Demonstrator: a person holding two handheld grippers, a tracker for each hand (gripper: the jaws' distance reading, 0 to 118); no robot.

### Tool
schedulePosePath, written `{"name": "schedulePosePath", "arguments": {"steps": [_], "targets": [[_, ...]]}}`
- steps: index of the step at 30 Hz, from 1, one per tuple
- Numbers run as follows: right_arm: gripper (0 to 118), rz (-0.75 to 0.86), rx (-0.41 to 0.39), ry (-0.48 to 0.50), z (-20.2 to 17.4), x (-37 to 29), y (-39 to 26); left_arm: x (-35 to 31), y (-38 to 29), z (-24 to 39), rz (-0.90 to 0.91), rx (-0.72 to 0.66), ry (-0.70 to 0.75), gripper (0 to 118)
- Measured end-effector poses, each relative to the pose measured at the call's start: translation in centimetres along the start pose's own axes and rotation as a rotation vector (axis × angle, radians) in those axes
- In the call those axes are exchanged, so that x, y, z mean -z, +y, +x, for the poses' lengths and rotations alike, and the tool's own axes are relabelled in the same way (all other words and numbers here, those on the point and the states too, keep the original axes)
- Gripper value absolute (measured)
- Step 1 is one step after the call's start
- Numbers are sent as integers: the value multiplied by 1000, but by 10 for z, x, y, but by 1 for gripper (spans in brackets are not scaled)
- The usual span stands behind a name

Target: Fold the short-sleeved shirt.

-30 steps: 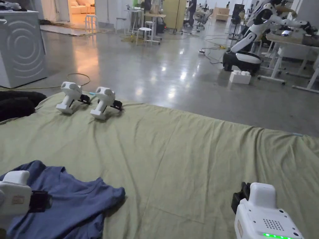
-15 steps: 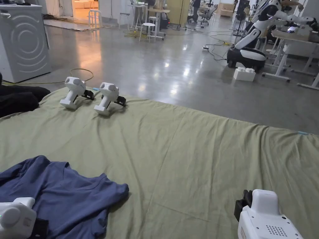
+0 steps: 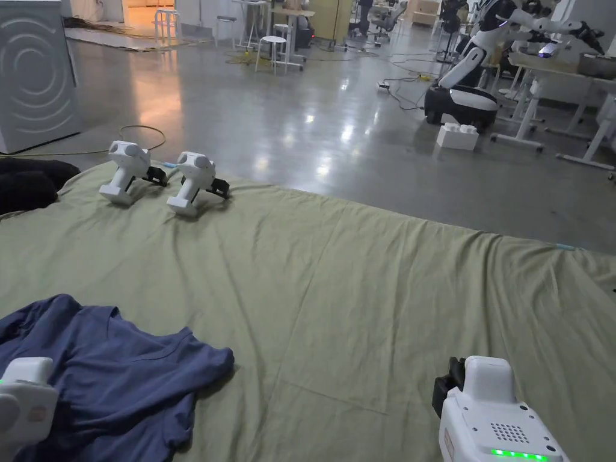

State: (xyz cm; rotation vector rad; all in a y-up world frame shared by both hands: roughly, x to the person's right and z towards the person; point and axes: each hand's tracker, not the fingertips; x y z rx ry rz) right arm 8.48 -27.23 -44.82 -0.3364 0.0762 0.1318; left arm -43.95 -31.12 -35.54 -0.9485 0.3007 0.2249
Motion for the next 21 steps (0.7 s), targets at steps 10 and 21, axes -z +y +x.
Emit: {"name": "schedulePosePath", "arguments": {"steps": [10, 21], "targets": [[12, 28, 41, -27, 21, -10, 10, -64, 59, 29, 259, -5, -99, 4], [12, 90, 66, -64, 54, -34, 24, -157, 136, 158, 514, 231, -353, 4]]}}
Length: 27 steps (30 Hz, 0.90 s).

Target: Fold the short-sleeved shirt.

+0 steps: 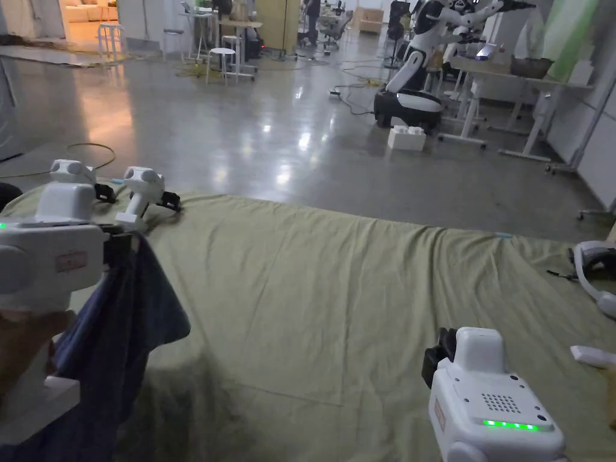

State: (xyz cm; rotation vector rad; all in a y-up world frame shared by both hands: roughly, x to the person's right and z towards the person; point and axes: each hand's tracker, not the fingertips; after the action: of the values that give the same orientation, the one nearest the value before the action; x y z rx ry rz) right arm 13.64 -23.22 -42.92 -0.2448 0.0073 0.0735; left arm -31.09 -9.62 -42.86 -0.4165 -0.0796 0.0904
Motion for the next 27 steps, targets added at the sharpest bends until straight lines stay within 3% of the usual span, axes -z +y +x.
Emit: {"name": "schedulePosePath", "arguments": {"steps": [8, 15, 24, 27], "targets": [[12, 29, 31, -61, 37, -15, 5, 44, 20, 108, 7, 97, -240, 4], [12, 18, 45, -129, 75, -25, -2, 97, -22, 186, -84, 102, -398, 4], [12, -31, 55, -167, 98, -33, -19, 144, -121, 212, -280, 118, -472, 4], [12, -45, 53, -160, 96, -33, -22, 144, -131, 206, -291, 129, -483, 12]]}}
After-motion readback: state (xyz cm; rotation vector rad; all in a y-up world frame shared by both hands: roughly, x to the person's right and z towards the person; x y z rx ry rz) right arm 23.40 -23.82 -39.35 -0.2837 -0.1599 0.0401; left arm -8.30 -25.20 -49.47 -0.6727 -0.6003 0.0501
